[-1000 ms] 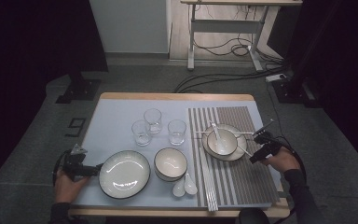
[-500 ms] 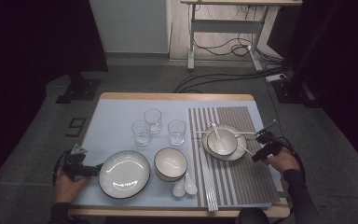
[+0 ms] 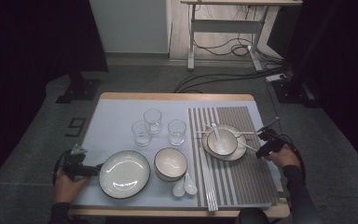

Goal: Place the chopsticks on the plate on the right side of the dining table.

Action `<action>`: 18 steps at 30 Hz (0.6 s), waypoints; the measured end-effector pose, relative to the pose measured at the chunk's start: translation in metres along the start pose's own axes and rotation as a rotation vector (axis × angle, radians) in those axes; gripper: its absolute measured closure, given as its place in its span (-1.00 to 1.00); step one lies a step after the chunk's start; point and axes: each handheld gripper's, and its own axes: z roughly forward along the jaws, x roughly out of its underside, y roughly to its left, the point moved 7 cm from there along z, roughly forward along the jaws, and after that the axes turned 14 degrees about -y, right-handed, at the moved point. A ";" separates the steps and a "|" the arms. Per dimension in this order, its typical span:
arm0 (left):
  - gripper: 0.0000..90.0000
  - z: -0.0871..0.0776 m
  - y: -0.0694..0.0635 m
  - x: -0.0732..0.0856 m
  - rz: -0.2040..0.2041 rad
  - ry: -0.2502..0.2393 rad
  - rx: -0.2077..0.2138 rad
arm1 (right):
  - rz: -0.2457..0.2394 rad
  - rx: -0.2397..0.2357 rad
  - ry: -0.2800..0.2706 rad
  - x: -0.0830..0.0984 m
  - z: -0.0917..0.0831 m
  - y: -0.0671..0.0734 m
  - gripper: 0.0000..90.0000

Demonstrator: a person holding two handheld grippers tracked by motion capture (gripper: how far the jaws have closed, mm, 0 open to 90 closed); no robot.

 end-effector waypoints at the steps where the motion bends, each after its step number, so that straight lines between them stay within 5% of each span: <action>1: -1.00 0.000 0.000 0.000 0.000 0.000 0.000 | 0.000 0.004 -0.004 -0.001 0.001 -0.001 0.61; 18: -1.00 0.000 0.000 0.000 0.000 0.000 0.000 | -0.034 0.005 -0.035 -0.016 0.006 0.000 0.70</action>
